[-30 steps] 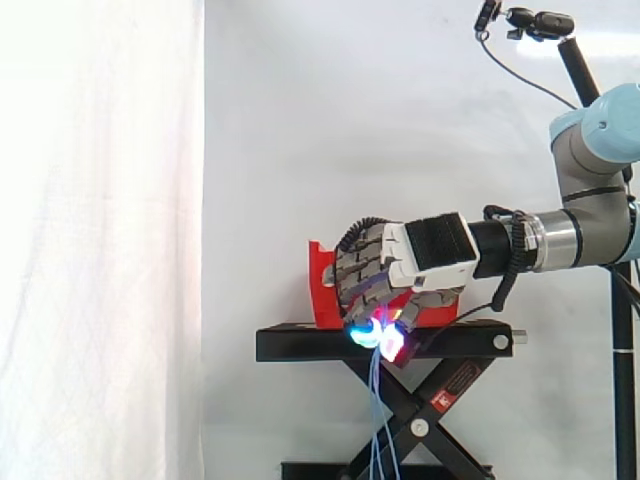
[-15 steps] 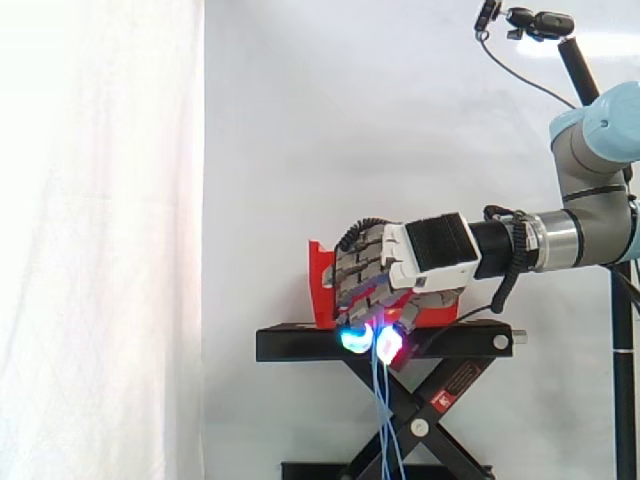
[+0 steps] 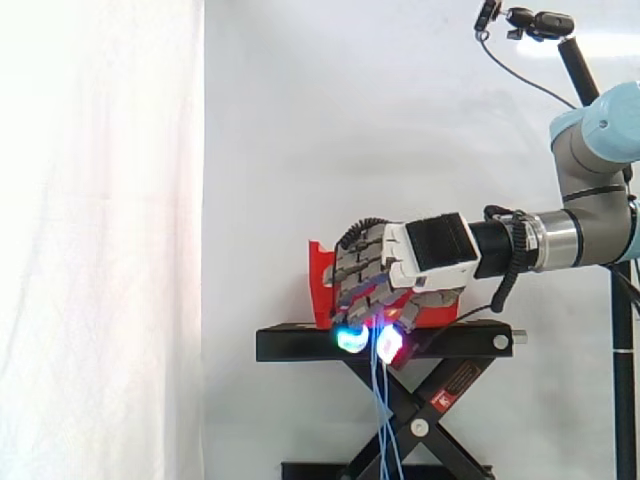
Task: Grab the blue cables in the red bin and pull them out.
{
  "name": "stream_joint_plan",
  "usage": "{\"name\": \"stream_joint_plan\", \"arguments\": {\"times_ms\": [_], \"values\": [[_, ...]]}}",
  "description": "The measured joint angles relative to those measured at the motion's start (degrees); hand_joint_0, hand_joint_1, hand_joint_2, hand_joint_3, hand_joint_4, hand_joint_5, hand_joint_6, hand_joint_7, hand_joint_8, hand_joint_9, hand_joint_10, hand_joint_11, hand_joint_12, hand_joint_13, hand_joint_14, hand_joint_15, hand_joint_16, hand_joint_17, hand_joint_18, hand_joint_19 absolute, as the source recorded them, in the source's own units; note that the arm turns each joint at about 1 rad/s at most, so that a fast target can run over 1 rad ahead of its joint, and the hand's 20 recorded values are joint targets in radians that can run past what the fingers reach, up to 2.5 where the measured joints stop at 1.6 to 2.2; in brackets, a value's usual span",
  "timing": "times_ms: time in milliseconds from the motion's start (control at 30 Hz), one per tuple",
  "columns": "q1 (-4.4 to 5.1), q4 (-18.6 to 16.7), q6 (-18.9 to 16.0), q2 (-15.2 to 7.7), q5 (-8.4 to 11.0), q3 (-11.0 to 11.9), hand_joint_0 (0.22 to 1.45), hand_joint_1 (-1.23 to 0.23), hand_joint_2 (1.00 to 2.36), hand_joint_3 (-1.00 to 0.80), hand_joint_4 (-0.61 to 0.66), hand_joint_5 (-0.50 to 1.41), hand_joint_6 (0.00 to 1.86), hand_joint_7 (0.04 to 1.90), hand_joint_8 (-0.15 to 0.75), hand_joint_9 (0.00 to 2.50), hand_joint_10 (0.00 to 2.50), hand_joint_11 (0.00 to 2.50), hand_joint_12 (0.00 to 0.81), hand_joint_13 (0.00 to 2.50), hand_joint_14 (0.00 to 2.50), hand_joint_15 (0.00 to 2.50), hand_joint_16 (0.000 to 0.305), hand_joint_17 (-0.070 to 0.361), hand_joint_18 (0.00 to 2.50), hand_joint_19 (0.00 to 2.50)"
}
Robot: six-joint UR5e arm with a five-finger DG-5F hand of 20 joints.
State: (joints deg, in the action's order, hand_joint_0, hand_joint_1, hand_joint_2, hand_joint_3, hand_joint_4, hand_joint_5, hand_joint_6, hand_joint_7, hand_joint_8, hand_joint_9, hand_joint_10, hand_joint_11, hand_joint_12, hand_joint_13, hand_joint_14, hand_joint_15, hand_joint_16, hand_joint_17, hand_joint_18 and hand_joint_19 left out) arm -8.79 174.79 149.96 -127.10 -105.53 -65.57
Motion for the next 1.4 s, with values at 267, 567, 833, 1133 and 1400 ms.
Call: {"name": "stream_joint_plan", "arguments": {"times_ms": [267,567,833,1133,1400], "values": [[-0.14,0.6,0.2,0.0,0.00,0.0,0.81,-0.85,1.00,-1.00,0.12,0.82,0.01,0.61,0.227,0.78,0.02,0.52,0.309,0.65,0.01,0.34,0.039,0.089,0.56,0.42],[-0.32,0.6,0.2,0.0,-0.23,0.0,0.81,-0.86,1.00,-1.00,0.13,0.81,0.01,0.60,0.226,0.78,0.02,0.51,0.309,0.65,0.01,0.34,0.040,0.089,0.56,0.42],[-0.53,0.7,0.6,0.0,-0.61,0.0,0.81,-0.86,1.00,-1.00,0.12,0.81,0.01,0.59,0.223,0.77,0.02,0.50,0.308,0.65,0.01,0.35,0.040,0.089,0.56,0.42],[-0.75,0.9,1.5,0.0,-0.73,0.0,0.82,-0.86,1.00,-1.00,0.12,0.81,0.01,0.59,0.226,0.77,0.02,0.51,0.306,0.65,0.01,0.35,0.040,0.089,0.56,0.43],[-0.95,1.5,2.0,0.0,-1.06,0.0,0.82,-0.87,1.00,-1.00,0.12,0.81,0.01,0.58,0.225,0.77,0.02,0.49,0.307,0.66,0.01,0.35,0.040,0.089,0.57,0.43]]}}
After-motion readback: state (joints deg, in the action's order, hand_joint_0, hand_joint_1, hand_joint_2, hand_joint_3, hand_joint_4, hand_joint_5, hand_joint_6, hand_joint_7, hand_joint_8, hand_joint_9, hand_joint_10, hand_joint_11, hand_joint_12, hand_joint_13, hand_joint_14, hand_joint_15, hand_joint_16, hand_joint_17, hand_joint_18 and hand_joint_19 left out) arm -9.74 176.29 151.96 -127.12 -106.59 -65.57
